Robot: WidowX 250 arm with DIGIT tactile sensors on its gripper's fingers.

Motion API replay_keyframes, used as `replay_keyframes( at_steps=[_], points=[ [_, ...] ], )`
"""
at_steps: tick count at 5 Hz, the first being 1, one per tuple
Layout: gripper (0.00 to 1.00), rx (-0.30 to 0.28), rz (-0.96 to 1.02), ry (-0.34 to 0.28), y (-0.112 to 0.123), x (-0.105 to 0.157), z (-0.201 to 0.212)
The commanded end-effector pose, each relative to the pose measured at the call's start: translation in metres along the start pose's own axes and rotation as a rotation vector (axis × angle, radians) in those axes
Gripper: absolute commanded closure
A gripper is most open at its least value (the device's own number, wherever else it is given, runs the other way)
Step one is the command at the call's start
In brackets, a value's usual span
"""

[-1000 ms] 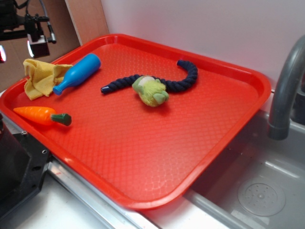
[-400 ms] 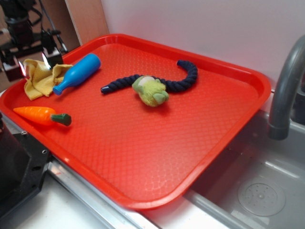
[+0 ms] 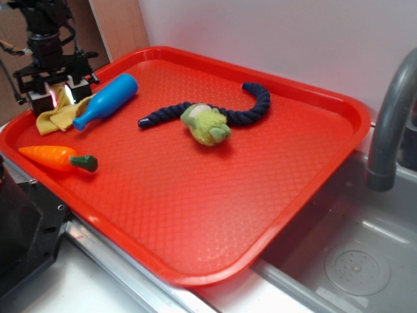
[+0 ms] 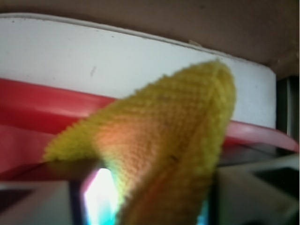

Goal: Grab the yellow cloth.

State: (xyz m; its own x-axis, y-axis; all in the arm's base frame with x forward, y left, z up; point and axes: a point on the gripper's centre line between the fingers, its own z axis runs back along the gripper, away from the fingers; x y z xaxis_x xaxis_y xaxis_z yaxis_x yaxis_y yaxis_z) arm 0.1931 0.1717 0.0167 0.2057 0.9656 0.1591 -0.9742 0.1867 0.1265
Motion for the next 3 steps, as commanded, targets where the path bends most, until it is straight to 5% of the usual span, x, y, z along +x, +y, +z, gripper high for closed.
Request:
replay_keyframes(
  at_steps=[1, 2, 3],
  points=[
    [1.00, -0.041, -0.159, -0.030, 0.044, -0.019, 0.054],
    [1.00, -0.120, -0.259, -0.111, 0.044, -0.026, 0.096],
    [1.00, -0.132, -0.399, -0.155, 0.035, -0.044, 0.130]
  ],
)
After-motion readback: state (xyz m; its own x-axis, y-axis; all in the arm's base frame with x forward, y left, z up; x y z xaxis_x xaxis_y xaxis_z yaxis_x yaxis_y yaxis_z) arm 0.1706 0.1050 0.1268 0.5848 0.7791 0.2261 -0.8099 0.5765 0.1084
